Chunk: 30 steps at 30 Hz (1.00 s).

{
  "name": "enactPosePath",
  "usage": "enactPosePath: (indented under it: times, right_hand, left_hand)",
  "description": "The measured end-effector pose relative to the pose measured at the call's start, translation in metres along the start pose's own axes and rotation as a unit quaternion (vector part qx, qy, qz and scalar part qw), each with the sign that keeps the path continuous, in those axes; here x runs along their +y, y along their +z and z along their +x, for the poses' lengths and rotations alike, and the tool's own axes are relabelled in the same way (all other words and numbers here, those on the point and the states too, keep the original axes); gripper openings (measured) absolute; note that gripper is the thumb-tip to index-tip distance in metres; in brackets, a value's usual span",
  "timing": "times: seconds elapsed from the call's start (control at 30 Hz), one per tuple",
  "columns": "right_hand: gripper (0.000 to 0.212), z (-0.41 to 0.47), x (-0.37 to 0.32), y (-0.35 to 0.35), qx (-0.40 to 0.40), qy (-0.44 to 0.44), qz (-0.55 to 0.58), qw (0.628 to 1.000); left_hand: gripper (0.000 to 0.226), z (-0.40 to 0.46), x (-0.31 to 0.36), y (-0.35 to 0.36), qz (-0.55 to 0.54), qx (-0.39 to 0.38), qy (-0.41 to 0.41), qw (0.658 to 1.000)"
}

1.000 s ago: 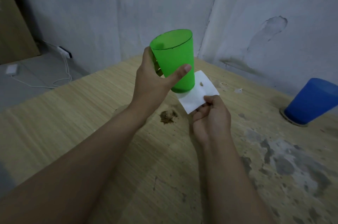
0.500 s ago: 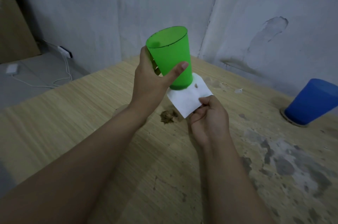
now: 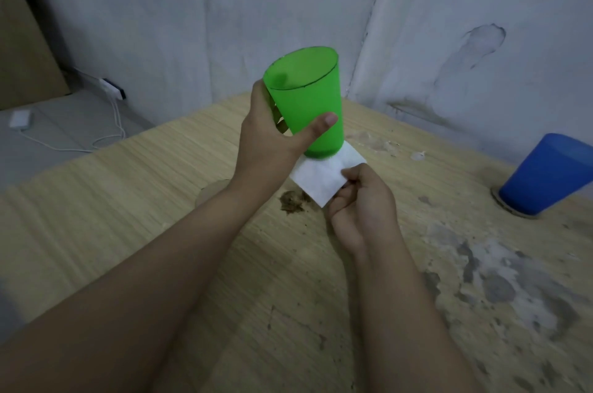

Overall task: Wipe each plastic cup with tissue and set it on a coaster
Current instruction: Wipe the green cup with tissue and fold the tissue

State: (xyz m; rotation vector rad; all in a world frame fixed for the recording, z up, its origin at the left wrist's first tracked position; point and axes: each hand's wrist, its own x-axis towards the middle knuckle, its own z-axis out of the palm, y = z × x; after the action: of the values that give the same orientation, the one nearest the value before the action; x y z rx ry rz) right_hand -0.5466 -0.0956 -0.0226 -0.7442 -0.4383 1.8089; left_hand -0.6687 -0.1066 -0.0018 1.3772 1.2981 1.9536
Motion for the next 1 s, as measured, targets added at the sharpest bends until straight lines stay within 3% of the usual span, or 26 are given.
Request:
enactPosePath:
  times: [0.1,0.3,0.47,0.67,1.0]
  right_hand:
    - [0.038,0.001,0.001,0.0,-0.017,0.003,-0.005,1.0]
    - [0.04,0.002,-0.003,-0.005,0.016,-0.01,0.016,1.0]
    - [0.018,0.007,-0.009,-0.004,0.079,-0.031,0.041,0.996]
    - [0.033,-0.002,0.002,0.007,-0.044,-0.029,-0.016,0.998]
    - [0.024,0.003,-0.004,-0.001,0.037,-0.069,-0.02,0.997]
  left_hand:
    - [0.065,0.001,-0.001,-0.001,0.005,-0.003,0.0,1.0]
    - [0.066,0.004,-0.001,-0.005,0.002,-0.004,0.007,1.0]
    - [0.057,0.003,0.002,-0.003,0.003,-0.017,0.001,1.0]
    - [0.056,0.001,0.0,0.001,-0.014,-0.017,-0.011,1.0]
    - [0.063,0.016,-0.016,-0.013,0.037,0.003,-0.016,0.999]
